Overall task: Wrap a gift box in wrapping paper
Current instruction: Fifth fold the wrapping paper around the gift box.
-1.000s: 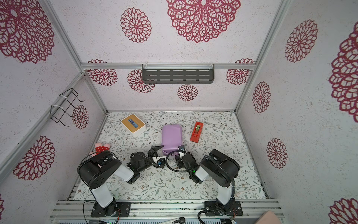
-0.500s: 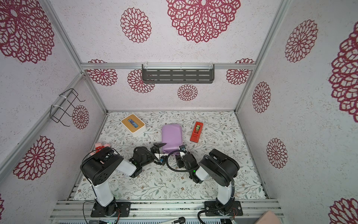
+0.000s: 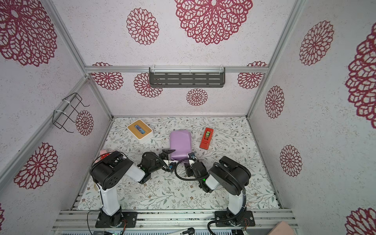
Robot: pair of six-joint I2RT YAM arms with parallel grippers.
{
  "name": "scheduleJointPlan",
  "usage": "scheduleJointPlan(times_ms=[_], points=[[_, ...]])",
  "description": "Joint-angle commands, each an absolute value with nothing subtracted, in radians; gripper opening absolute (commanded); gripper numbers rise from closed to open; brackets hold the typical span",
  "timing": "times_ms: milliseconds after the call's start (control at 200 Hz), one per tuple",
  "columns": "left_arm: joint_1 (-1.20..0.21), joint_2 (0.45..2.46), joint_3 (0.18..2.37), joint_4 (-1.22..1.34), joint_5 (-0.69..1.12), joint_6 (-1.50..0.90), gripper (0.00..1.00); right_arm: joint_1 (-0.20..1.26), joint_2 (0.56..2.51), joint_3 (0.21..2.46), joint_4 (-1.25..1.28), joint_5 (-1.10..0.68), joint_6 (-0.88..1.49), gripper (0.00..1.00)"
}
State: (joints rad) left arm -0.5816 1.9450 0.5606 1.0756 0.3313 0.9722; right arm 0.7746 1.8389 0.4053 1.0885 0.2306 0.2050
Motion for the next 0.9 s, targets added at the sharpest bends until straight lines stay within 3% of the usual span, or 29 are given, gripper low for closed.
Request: scheduleJointPlan(times_ms=[0,325,715,896], points=[[-0.575,1.996,0.589,1.071,0.353,1.001,0.98,0.768,1.844,0.402,1.145,0.223,0.228,0.57],[-0.577,2.028,0.604,1.060,0.336,1.022,1.00,0.769,1.844,0.407,1.155,0.213,0.237,0.56],[-0.576,2.026,0.601,1.012,0.330,1.035,0.76,0.769,1.818,0.395,1.142,0.217,0.237,0.56],[-0.577,2.027,0.603,1.002,0.333,1.031,0.69,0.764,1.747,0.340,1.113,0.232,0.231,0.64]])
